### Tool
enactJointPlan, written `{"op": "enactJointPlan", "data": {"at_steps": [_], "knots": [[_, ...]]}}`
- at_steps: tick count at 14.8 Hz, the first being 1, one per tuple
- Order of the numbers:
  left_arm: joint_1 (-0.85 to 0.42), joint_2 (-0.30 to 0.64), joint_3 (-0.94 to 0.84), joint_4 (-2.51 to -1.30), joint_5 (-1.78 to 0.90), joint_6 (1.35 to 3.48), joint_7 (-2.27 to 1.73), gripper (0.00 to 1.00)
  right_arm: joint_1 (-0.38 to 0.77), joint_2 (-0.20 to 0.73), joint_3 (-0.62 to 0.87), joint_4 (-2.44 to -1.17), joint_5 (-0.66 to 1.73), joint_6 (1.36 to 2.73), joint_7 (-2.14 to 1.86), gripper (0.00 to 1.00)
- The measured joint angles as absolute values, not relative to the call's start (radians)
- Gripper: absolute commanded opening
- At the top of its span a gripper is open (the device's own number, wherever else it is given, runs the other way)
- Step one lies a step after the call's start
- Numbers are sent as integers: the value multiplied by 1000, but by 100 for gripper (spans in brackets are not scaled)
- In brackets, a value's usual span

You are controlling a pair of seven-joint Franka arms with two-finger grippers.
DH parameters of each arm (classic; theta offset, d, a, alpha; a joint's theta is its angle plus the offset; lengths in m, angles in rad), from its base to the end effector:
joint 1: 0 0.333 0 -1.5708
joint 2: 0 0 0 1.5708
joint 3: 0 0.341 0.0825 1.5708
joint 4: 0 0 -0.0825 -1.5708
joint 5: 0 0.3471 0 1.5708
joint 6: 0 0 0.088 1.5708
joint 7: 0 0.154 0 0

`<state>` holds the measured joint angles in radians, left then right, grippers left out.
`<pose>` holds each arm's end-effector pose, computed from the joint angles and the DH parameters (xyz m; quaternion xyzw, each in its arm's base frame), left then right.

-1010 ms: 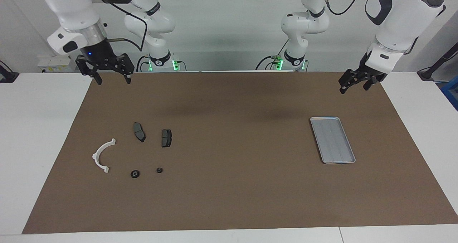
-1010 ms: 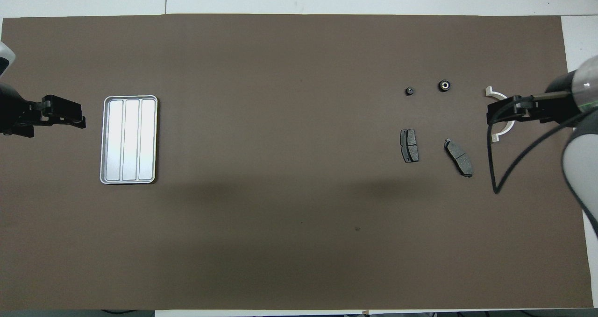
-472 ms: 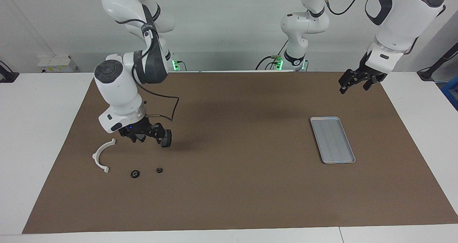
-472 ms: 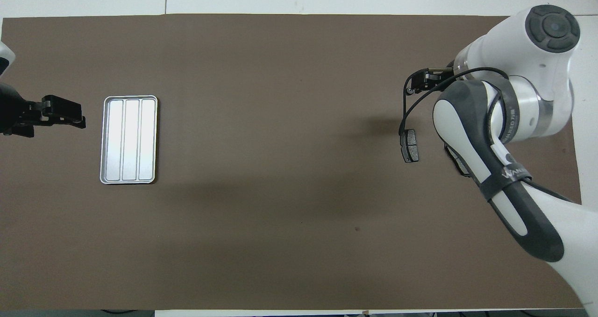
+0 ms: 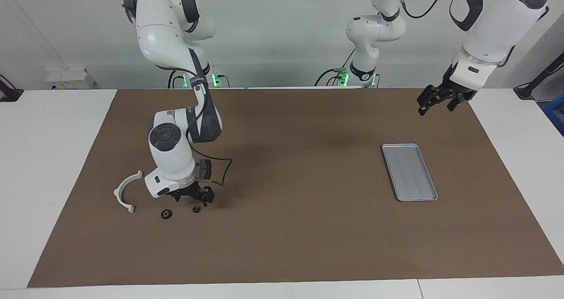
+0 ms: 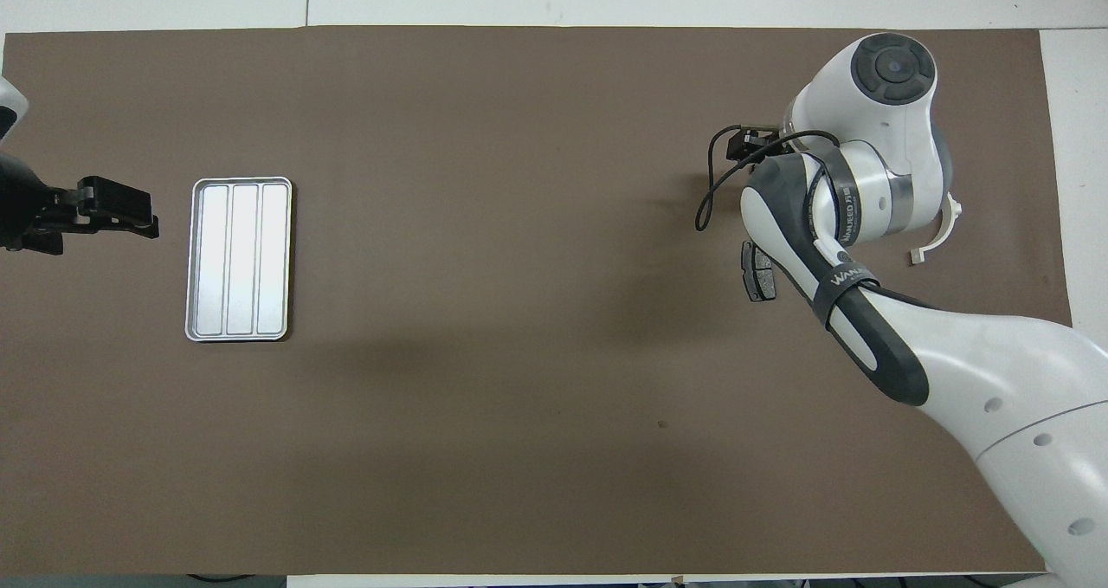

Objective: Pick bearing gear from pile to tray
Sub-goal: 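Reach the right gripper to the small dark bearing in the pile, then grasp the small dark bearing with the right gripper and lift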

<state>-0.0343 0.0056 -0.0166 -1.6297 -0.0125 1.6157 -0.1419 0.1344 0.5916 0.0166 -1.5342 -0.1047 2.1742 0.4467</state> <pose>0.5203 -0.0284 0.5778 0.9989 0.0458 -0.0104 0.0053 0.6863 0.0946 0.3080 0.9917 -0.1203 0.0347 0.0303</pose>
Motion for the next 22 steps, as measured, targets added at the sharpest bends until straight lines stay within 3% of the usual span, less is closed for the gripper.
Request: {"op": "enactJointPlan", "data": {"at_steps": [7, 14, 22], "knots": [[-34, 6, -17, -1630, -12, 1616, -142, 100, 127, 677, 13, -1492, -105, 2208, 521, 95], [-34, 6, -17, -1630, -12, 1616, -142, 100, 126, 678, 14, -1446, -101, 2102, 541, 89], [-34, 6, -17, -1630, -12, 1616, -142, 100, 120, 679, 13, -1438, -62, 2111, 543, 79]]}}
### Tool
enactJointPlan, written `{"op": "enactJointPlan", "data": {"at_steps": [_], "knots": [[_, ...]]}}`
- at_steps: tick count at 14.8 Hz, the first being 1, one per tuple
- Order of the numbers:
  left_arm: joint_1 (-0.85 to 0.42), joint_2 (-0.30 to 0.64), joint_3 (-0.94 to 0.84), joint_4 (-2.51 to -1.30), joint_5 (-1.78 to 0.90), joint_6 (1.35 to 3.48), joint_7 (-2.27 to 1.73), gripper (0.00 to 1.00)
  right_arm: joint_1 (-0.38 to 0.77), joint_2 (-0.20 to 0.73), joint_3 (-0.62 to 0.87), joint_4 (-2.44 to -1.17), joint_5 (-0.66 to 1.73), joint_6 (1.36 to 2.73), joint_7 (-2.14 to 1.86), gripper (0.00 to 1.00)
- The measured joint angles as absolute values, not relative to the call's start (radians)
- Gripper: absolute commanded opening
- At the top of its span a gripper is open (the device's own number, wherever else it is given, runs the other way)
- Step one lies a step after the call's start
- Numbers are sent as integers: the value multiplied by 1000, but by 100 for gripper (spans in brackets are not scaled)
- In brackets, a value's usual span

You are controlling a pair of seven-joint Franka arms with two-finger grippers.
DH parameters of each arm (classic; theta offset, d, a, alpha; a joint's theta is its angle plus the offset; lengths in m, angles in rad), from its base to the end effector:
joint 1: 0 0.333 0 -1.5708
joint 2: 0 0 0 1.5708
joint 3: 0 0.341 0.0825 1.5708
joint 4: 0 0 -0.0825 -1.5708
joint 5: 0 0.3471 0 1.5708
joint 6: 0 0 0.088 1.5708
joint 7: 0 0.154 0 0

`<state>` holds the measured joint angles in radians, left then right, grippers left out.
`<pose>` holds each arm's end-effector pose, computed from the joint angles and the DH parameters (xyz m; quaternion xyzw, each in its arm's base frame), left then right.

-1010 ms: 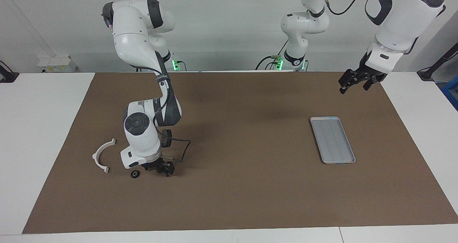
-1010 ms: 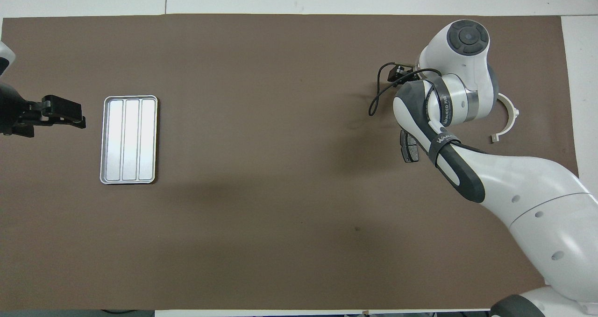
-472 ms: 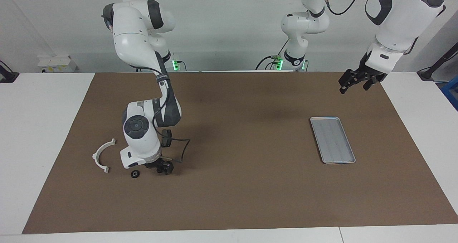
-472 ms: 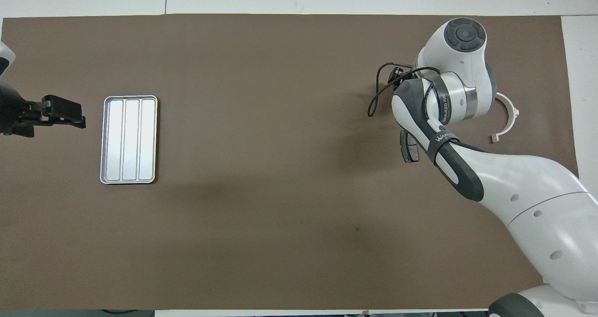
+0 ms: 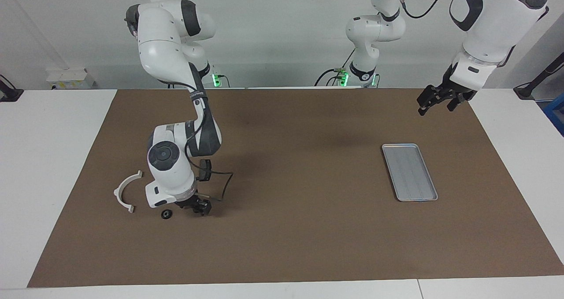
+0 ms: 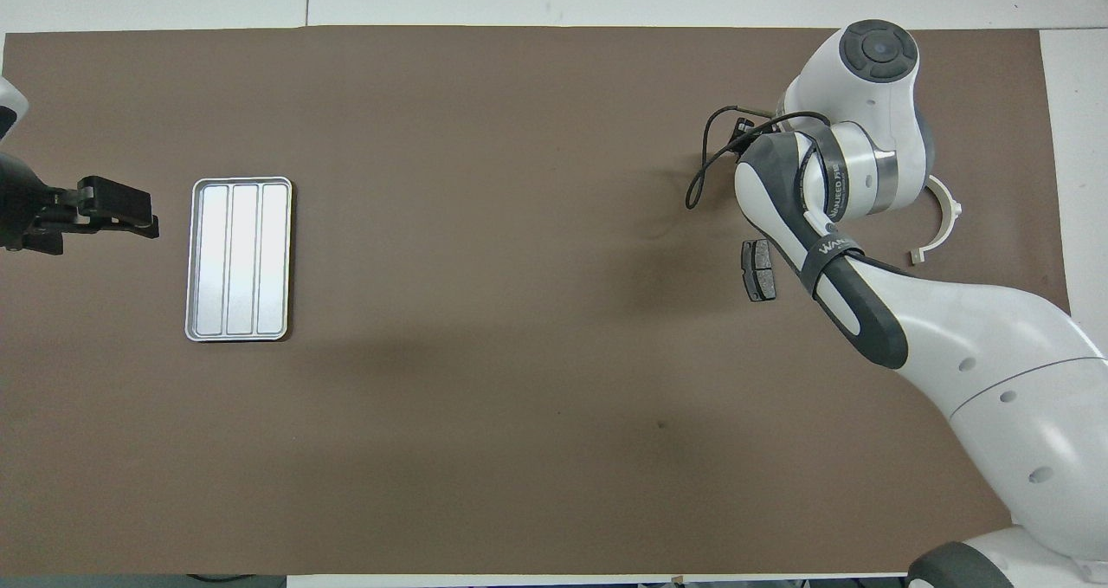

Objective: Pick bearing gear from pile to tray
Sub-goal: 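Grasp the small dark bearing with the right gripper and lift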

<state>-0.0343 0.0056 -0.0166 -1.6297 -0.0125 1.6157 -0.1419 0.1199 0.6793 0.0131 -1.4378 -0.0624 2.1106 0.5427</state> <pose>0.5203 -0.0284 0.5778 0.9989 0.0458 -0.0104 0.0053 0.6996 0.0865 0.2822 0.9817 -0.1890 0.0045 0.0224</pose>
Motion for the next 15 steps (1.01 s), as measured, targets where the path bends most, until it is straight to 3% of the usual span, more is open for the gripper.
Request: {"op": "enactJointPlan", "data": {"at_steps": [4, 7, 9, 11, 13, 15], "knots": [[-34, 6, -17, -1630, -12, 1616, -142, 100, 120, 684, 13, -1442, -61, 2111, 543, 73], [-34, 6, -17, -1630, -12, 1616, -142, 100, 121, 687, 14, -1444, -58, 2113, 543, 58], [-34, 6, -17, -1630, -12, 1616, -142, 100, 121, 687, 15, -1442, -57, 2113, 543, 29], [-34, 6, -17, -1630, -12, 1616, -142, 100, 120, 684, 14, -1441, -57, 2113, 543, 11], [-34, 6, -17, -1630, -12, 1616, -142, 100, 121, 683, 17, -1439, -54, 2114, 543, 0], [-34, 6, -17, -1630, -12, 1616, -142, 100, 122, 682, 17, -1439, -53, 2115, 543, 0]]}}
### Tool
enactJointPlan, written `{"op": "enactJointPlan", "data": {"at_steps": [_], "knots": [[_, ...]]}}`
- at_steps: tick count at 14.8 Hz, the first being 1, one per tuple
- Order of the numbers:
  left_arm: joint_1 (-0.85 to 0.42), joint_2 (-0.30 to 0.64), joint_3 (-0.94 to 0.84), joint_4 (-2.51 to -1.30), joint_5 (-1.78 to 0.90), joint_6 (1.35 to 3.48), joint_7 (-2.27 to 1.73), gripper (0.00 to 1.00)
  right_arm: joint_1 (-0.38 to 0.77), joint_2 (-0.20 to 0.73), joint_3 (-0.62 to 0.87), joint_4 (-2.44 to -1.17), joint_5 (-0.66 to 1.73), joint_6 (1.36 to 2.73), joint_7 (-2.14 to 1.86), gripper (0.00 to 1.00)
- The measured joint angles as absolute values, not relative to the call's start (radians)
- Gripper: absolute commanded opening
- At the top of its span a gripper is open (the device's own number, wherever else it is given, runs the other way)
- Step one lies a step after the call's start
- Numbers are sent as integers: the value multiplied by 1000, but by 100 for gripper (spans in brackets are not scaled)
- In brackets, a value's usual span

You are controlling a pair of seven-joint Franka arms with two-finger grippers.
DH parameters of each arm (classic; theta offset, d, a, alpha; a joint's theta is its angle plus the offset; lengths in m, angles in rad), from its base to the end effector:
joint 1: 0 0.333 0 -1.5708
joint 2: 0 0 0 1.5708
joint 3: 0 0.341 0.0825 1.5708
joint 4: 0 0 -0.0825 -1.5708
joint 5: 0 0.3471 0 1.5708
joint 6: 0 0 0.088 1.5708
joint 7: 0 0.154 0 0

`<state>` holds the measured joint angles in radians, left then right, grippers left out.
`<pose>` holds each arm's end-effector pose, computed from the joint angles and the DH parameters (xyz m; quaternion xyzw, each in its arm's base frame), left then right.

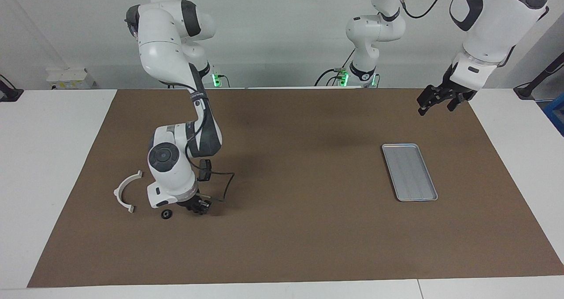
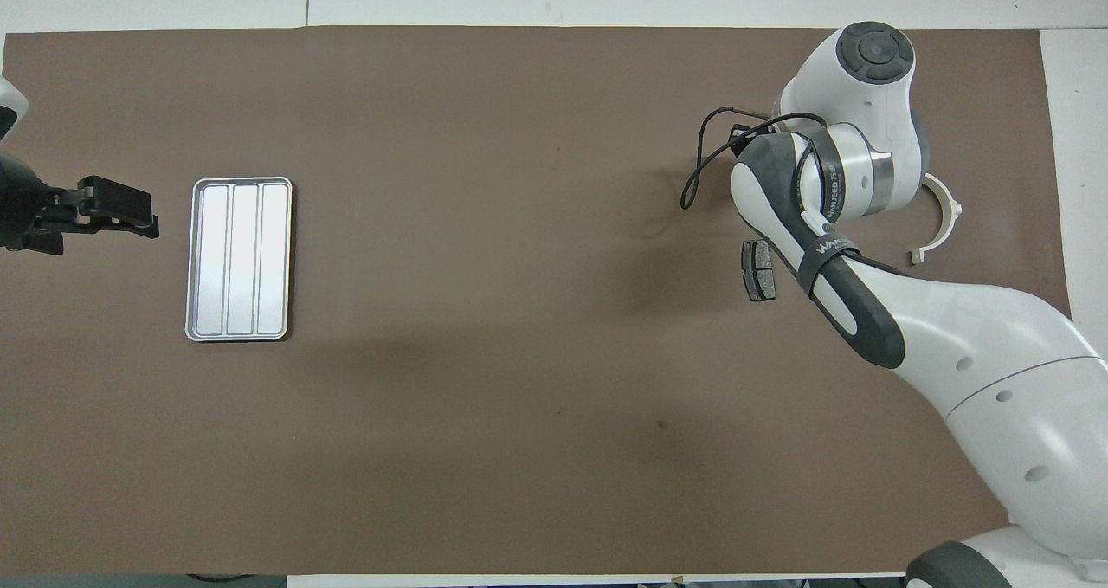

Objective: Pick bearing gear from pile to tray
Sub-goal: 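Grasp the small dark bearing with the right gripper and lift, then carry the bearing to the table center and release it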

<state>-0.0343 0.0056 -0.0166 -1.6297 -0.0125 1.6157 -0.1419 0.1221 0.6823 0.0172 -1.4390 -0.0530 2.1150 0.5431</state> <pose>0.5203 -0.0284 0.5778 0.9989 0.0458 -0.0104 0.0053 0.6992 0.0913 0.2799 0.9819 -0.1888 0.0029 0.0172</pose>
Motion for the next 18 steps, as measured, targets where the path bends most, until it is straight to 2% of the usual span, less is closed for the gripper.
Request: {"op": "enactJointPlan", "data": {"at_steps": [7, 10, 14, 16, 18], "knots": [[-34, 6, -17, -1630, -12, 1616, -142, 100, 122, 678, 14, -1432, -71, 2079, 540, 0], [-34, 6, -17, -1630, -12, 1616, -142, 100, 130, 621, 24, -1353, -82, 1876, 519, 0], [-34, 6, -17, -1630, -12, 1616, -142, 100, 176, 473, 137, -1206, -67, 1539, 614, 0], [-34, 6, -17, -1630, -12, 1616, -142, 100, 227, 440, 194, -1174, -49, 1489, 820, 0], [-34, 6, -17, -1630, -12, 1616, -142, 100, 317, 441, 226, -1163, -44, 1510, 1068, 0]]}}
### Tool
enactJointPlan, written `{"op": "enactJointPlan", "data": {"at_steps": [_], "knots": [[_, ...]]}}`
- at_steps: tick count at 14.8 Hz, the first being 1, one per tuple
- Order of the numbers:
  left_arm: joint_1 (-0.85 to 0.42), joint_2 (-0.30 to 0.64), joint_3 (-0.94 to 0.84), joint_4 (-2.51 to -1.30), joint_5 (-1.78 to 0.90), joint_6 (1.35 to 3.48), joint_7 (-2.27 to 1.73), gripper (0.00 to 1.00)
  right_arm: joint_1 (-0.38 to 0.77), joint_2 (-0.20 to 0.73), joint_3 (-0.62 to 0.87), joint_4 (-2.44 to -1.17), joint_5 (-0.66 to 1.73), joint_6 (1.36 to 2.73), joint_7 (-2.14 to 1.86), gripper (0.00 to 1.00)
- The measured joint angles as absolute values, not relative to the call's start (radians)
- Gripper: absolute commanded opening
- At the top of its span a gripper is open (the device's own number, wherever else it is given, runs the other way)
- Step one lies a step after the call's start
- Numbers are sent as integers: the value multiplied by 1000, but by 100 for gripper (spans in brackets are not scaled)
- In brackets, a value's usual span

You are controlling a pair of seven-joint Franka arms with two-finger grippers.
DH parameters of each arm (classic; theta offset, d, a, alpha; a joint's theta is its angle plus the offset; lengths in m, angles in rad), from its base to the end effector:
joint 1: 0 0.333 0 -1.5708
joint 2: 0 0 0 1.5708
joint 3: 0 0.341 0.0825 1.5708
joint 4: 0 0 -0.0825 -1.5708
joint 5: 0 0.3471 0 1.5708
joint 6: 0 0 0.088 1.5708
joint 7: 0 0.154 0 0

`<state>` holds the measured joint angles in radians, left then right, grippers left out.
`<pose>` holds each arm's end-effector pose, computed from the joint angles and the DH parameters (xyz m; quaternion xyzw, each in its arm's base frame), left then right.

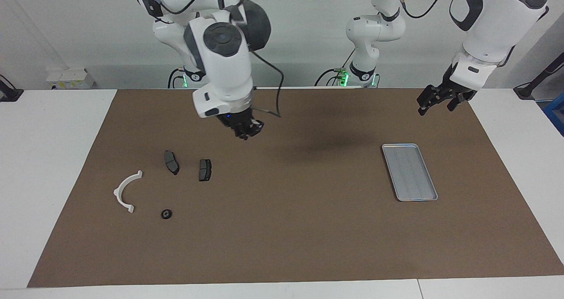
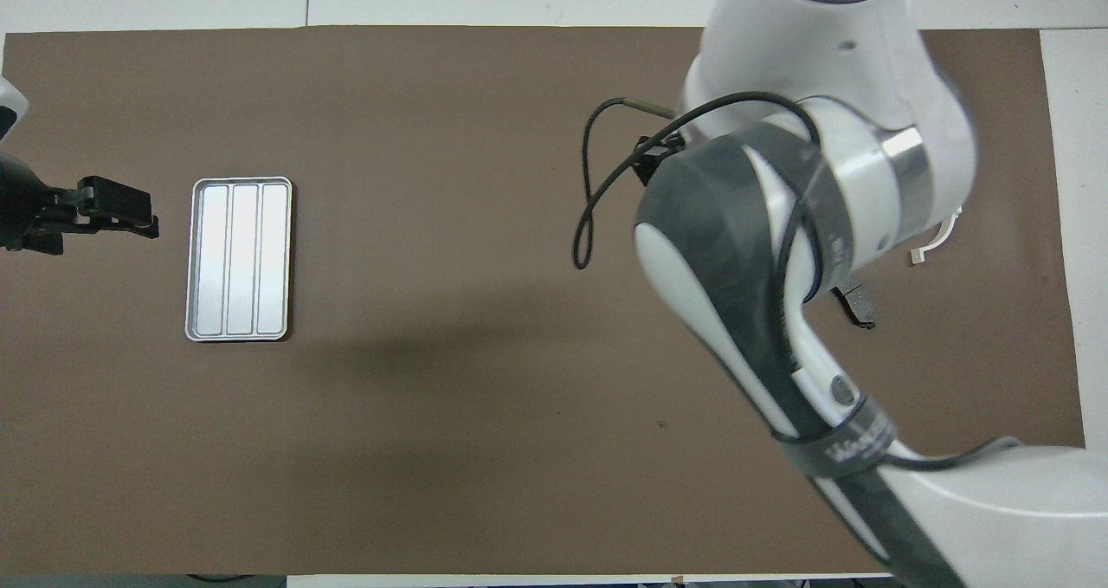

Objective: Pick bearing gear from pile to tray
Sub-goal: 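Carry the bearing to the table center and release it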

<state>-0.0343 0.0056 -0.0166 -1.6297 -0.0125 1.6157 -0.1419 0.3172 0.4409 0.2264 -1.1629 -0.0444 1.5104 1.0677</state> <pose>0.5203 -0.0284 0.5778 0.9989 0.0458 -0.0104 0.0053 0.5682 0.2982 0.5206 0.9624 -0.2673 -0.0476 0.0118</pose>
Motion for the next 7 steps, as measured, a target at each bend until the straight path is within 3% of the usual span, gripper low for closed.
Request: {"op": "enactJointPlan", "data": {"at_steps": [4, 7], "knots": [[-34, 6, -17, -1630, -12, 1616, -142, 100, 479, 476, 244, -1166, -40, 1648, 1424, 0], [-34, 6, -17, -1630, -12, 1616, -142, 100, 523, 524, 244, -1207, -40, 1777, 1527, 0]]}}
